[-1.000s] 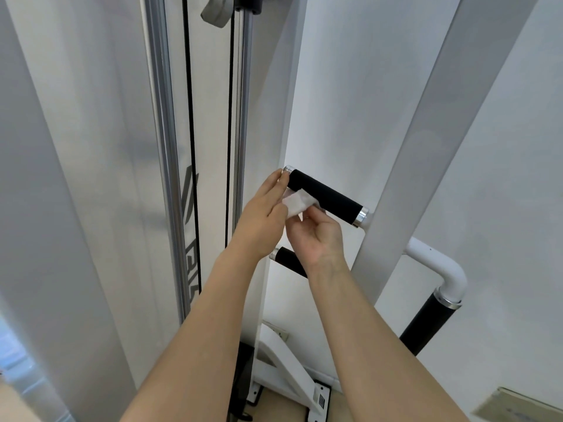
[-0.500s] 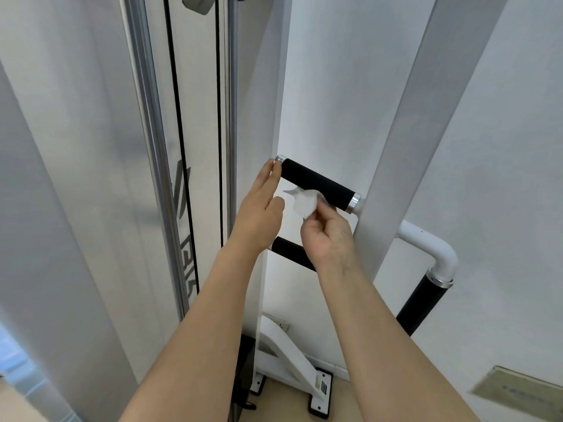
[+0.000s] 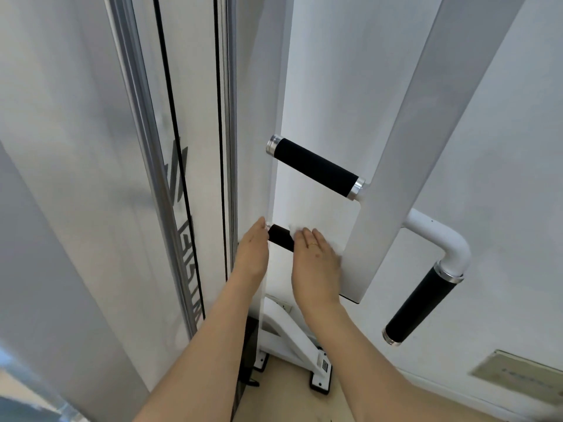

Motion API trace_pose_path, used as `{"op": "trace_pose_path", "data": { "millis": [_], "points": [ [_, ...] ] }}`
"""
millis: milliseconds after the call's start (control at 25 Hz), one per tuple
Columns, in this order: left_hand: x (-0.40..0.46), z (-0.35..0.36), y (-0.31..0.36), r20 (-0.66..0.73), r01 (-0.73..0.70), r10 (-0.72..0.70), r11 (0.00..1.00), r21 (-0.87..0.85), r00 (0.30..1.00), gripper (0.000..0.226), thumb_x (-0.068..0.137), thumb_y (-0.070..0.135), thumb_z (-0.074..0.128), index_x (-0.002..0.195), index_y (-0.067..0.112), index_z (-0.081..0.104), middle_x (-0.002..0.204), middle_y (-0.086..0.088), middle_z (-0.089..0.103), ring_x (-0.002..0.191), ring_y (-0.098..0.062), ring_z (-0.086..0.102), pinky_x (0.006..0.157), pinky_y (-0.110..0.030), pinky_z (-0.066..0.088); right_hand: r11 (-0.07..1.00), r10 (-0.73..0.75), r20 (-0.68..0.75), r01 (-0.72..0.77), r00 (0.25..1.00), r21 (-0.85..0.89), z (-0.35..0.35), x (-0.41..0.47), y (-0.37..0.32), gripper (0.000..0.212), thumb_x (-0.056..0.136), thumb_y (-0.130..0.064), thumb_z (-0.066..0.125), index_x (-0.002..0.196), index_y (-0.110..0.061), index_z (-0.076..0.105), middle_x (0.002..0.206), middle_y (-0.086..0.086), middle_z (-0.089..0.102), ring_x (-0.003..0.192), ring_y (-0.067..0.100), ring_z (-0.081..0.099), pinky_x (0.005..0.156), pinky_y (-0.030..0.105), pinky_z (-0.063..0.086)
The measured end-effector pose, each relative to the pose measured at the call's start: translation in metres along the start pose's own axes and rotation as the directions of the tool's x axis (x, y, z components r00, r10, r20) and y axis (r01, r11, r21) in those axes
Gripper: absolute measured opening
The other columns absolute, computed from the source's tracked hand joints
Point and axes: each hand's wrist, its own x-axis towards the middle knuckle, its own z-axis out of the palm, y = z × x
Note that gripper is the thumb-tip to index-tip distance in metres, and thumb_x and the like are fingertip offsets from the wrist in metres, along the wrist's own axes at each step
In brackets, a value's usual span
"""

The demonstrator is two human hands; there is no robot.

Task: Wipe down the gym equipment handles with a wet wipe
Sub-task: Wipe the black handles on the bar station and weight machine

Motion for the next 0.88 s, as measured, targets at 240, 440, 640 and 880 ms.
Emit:
{"op": "trace_pose_path", "data": {
  "millis": [240,440,640,880],
  "points": [
    [-0.006,-0.005,0.002,0.123,0.044,-0.031,0.994,-0.099,0.992,0.031,0.1,0.019,0.024,0.1,0.033,0.053,0.111,0.013,0.057,0.109,-0.001,0.051,0.103,-0.022,0.032,0.97,-0.243,0.105,0.242,0.964,0.022,0.006,0.026,-0.018,0.058,0.092,0.002,0.028,0.147,-0.01,0.013,0.157,0.007,0.009,0.145,0.018,0.008,0.117,0.031,-0.001],
    [0.0,-0.006,-0.005,0.035,-0.029,0.03,1.0,-0.008,0.999,0.029,0.099,0.019,0.037,0.102,0.041,0.056,0.104,0.017,0.06,0.111,-0.006,0.051,0.102,-0.025,0.036,0.992,-0.043,-0.08,0.033,0.996,-0.125,0.012,0.001,0.004,0.056,0.091,0.001,0.031,0.144,0.003,0.015,0.147,0.023,0.03,0.136,0.033,0.027,0.115,0.041,0.011],
    [0.003,-0.012,-0.004,0.013,-0.038,0.038,0.999,0.014,0.999,0.026,0.097,0.019,0.042,0.106,0.029,0.064,0.102,0.008,0.064,0.101,-0.007,0.055,0.098,-0.024,0.039,0.971,-0.238,0.007,0.238,0.971,-0.015,0.013,0.019,0.002,0.06,0.089,0.003,0.039,0.145,-0.005,0.019,0.149,0.013,0.03,0.137,0.027,0.029,0.114,0.035,0.016],
    [0.002,-0.01,-0.002,-0.079,-0.048,0.049,0.999,0.017,0.996,0.024,0.092,0.015,0.053,0.113,0.015,0.065,0.095,0.003,0.064,0.085,-0.004,0.057,0.083,-0.016,0.044,0.929,-0.327,-0.434,0.369,0.84,0.015,0.029,-0.005,0.017,0.047,0.062,0.013,0.041,0.098,-0.001,0.067,0.099,0.013,0.07,0.096,0.025,0.062,0.082,0.031,0.052]
  ]
}}
